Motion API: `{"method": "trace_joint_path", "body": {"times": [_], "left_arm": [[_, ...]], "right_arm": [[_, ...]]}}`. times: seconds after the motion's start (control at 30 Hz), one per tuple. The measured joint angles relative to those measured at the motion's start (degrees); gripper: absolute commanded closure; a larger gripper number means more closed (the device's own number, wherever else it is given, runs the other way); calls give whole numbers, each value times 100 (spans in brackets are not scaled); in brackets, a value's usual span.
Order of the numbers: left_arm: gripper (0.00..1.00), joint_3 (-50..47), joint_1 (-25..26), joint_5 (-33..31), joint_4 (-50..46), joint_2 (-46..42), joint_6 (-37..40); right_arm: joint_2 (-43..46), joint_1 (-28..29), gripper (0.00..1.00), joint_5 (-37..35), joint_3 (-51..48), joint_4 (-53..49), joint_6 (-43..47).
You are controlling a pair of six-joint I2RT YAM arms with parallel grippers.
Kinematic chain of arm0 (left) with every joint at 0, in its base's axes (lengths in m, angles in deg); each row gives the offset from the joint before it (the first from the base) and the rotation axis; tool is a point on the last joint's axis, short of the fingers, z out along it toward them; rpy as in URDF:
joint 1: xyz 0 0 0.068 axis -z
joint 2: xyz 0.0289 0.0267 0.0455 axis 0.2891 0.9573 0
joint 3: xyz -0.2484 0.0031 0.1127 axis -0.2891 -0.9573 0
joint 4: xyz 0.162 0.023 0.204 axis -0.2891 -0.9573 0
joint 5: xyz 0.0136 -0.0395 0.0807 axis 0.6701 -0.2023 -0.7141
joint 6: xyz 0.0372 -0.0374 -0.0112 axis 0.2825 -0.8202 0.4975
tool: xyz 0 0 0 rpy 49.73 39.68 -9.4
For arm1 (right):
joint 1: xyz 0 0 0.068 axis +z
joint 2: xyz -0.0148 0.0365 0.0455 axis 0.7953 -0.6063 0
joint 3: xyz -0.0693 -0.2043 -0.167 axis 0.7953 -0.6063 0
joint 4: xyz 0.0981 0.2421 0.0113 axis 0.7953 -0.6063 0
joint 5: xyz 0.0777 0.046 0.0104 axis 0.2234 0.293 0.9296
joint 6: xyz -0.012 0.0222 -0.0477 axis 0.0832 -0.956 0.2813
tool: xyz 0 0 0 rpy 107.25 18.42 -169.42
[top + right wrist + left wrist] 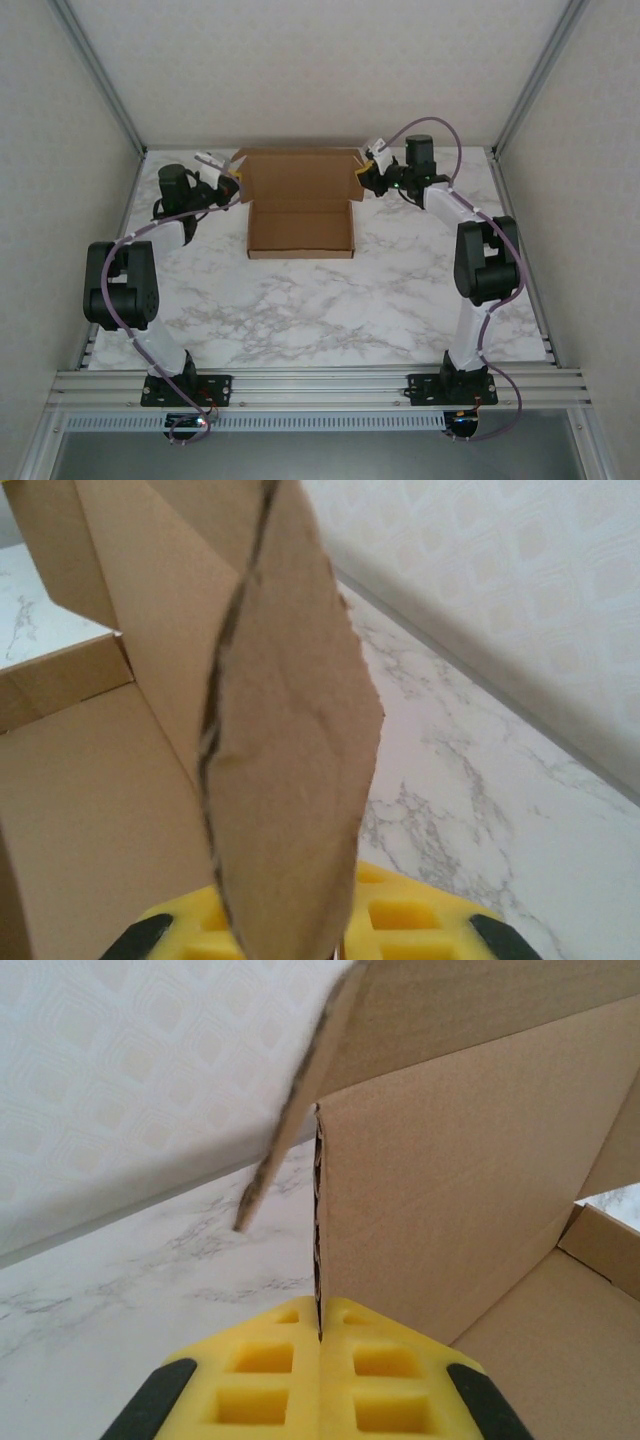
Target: Fold the paper box
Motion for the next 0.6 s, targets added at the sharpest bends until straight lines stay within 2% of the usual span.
{"method": "trace_joint_path", "body": {"times": [0.07,0.23,0.4,0.6], "left_arm": [[100,-22,33,-170,2,-4,-105],[100,-269,308,-833,284,-153,-485],[98,-885,675,-1766,874,-461,-1058],[98,-1615,988,-2544,1644,-706,-1703]], "right_arm": [[0,22,99,-46,0,9,-90],[50,133,100,-531,-129,332,-656],[424,551,100,-1897,-791,1043,-1495],[861,1209,94,-3659,-1672,1971,-2524]]}}
